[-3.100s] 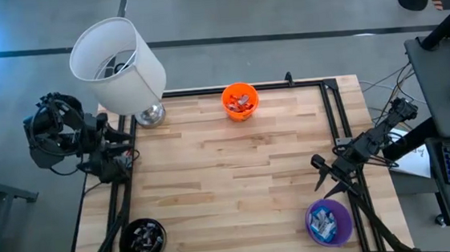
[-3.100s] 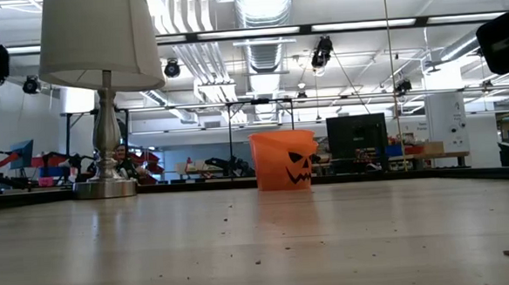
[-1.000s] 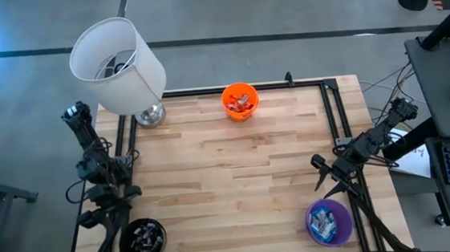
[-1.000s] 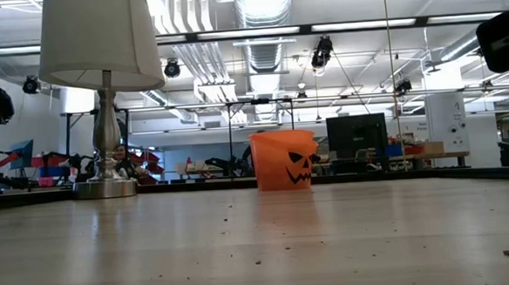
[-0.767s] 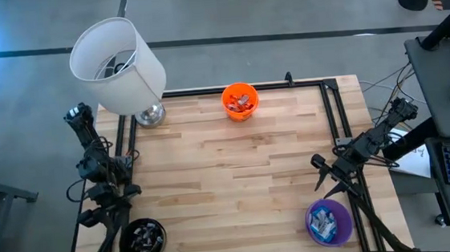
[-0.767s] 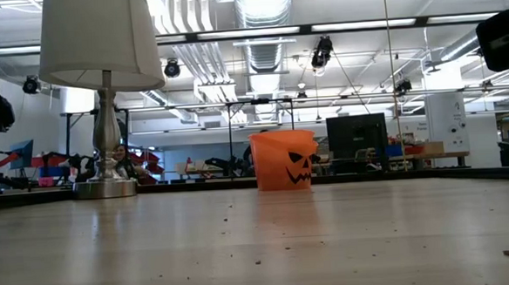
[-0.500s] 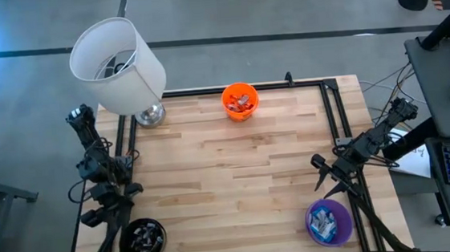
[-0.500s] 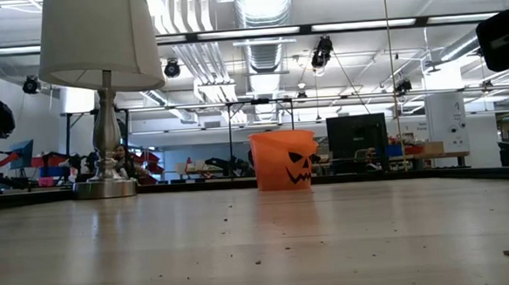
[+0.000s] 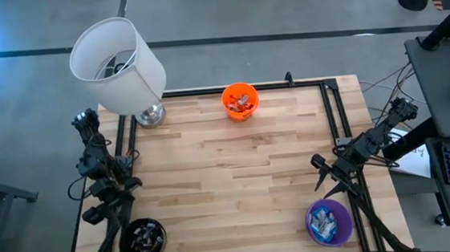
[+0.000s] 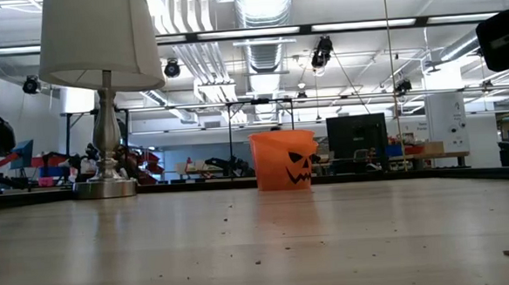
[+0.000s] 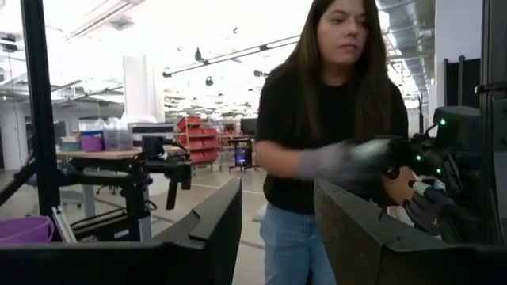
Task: Organize candy in baskets
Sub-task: Return to Home Position
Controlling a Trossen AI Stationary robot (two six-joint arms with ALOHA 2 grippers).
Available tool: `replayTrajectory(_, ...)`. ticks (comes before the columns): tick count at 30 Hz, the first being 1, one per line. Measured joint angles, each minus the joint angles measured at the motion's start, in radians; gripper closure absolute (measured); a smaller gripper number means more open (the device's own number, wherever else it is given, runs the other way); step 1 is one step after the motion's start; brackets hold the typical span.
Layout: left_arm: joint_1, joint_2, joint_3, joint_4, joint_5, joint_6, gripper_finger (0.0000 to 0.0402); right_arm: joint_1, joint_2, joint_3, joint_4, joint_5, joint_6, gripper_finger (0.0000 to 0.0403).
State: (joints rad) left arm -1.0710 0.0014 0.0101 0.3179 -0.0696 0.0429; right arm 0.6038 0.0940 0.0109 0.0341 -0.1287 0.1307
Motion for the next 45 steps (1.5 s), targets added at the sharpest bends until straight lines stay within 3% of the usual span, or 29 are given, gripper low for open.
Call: replayTrajectory(45,0.002,0.002,0.04,-0.051,0.0,-0.026,0.026,0.0,0.0,0.0,0.0,0.0,0.0,0.025)
